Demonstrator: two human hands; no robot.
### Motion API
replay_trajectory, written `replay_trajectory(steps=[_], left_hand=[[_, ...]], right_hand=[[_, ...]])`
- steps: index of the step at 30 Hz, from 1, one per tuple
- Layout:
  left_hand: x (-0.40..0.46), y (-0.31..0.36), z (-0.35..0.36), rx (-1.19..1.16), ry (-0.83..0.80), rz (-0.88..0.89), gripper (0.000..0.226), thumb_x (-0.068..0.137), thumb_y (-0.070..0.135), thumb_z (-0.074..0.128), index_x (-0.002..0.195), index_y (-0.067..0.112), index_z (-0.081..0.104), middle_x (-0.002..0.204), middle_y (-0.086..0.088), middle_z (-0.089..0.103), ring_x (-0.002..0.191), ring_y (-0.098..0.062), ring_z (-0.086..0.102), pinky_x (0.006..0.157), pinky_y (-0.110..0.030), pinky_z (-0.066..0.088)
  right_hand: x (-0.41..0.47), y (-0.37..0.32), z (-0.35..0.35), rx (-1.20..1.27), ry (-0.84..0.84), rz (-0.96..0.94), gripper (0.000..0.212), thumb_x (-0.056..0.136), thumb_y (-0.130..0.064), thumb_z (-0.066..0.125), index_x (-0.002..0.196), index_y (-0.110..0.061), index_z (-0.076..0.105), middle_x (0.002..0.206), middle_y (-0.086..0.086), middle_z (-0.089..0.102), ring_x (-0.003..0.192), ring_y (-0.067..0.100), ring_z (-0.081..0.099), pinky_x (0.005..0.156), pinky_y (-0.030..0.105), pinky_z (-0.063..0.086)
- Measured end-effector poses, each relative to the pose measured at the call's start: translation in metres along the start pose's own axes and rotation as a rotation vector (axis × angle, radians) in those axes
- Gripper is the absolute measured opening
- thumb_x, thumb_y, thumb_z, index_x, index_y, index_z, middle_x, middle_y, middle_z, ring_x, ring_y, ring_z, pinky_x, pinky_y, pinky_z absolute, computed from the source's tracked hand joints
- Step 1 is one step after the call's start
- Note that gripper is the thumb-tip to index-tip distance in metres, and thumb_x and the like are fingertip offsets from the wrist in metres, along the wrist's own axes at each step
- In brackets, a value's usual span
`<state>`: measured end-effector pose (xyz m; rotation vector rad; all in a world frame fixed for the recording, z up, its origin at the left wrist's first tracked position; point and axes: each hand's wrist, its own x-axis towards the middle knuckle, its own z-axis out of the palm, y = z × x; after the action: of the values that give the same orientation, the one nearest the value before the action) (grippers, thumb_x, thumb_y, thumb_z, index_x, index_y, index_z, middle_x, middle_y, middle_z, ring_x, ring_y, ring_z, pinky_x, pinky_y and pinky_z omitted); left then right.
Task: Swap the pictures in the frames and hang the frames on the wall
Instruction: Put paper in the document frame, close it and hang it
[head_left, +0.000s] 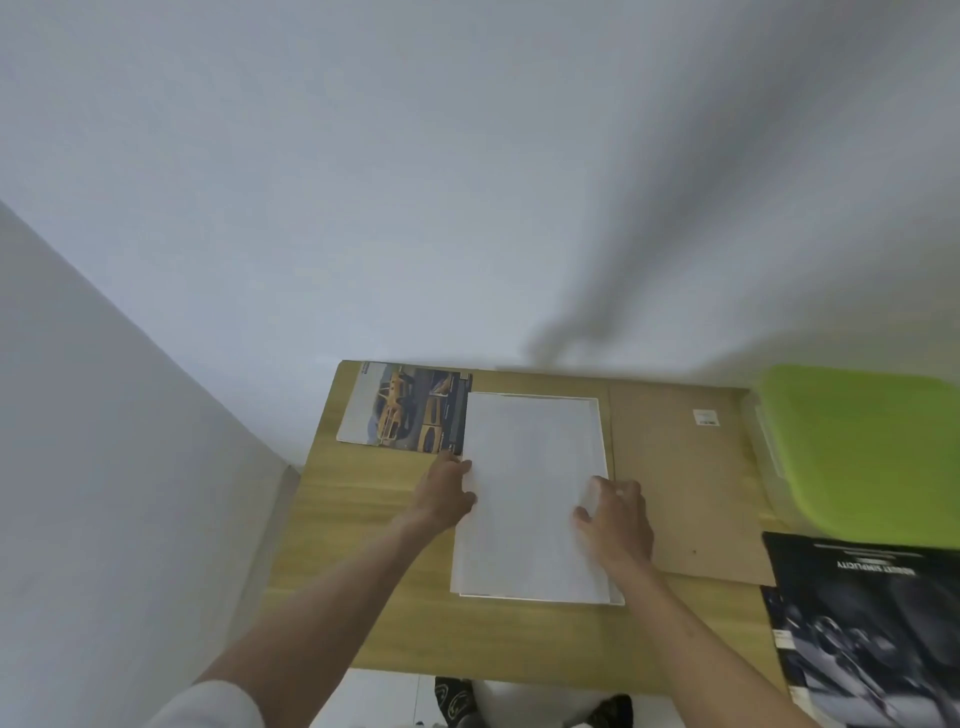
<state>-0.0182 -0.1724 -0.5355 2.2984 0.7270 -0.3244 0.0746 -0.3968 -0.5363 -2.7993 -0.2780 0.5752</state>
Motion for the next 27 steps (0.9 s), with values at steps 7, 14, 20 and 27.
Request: replay_trajectory(steps=[7,14,20,27], left_hand=[[0.002,-0.004,0.004,0.177,-0.023,0.111,0.051,0.092,0.029,0.065,0.140,0.013,0.052,0.155,-0.003,0.031,0.139,-0.024,0.037,0.110,-0.041,0.040],[0.004,-0.005,0.012,0.282,-0.044,0.225,0.053,0.096,0.033,0.059,0.142,0.008,0.049,0.161,0.006,0.024,0.140,-0.021,0.035,0.111,-0.038,0.038],[0.008,-0.016,0.011,0.174,-0.035,0.220,0.056,0.096,0.025,0.060,0.146,0.007,0.043,0.161,0.005,0.025,0.145,-0.019,0.030,0.118,-0.035,0.028],[0.010,-0.025,0.006,0.215,-0.104,0.260,0.054,0.098,0.011,0.055,0.149,0.011,0.038,0.163,0.005,0.019,0.144,-0.022,0.029,0.117,-0.035,0.029]], right_hand=[[0.001,0.006,0.004,0.067,-0.019,0.004,0.046,0.097,-0.025,0.052,0.141,-0.015,0.045,0.139,0.009,0.040,0.124,0.025,0.048,0.087,0.033,0.049],[0.004,0.010,0.003,0.107,-0.013,-0.002,0.046,0.097,-0.021,0.050,0.142,-0.012,0.045,0.139,0.009,0.042,0.122,0.025,0.052,0.092,0.034,0.048],[0.005,0.012,0.007,0.128,-0.002,-0.023,0.044,0.098,-0.019,0.048,0.141,-0.011,0.047,0.137,0.010,0.043,0.120,0.026,0.054,0.095,0.035,0.049],[0.005,0.010,0.012,0.123,0.001,-0.022,0.042,0.098,-0.019,0.049,0.139,-0.012,0.049,0.134,0.009,0.044,0.116,0.026,0.055,0.089,0.032,0.050]])
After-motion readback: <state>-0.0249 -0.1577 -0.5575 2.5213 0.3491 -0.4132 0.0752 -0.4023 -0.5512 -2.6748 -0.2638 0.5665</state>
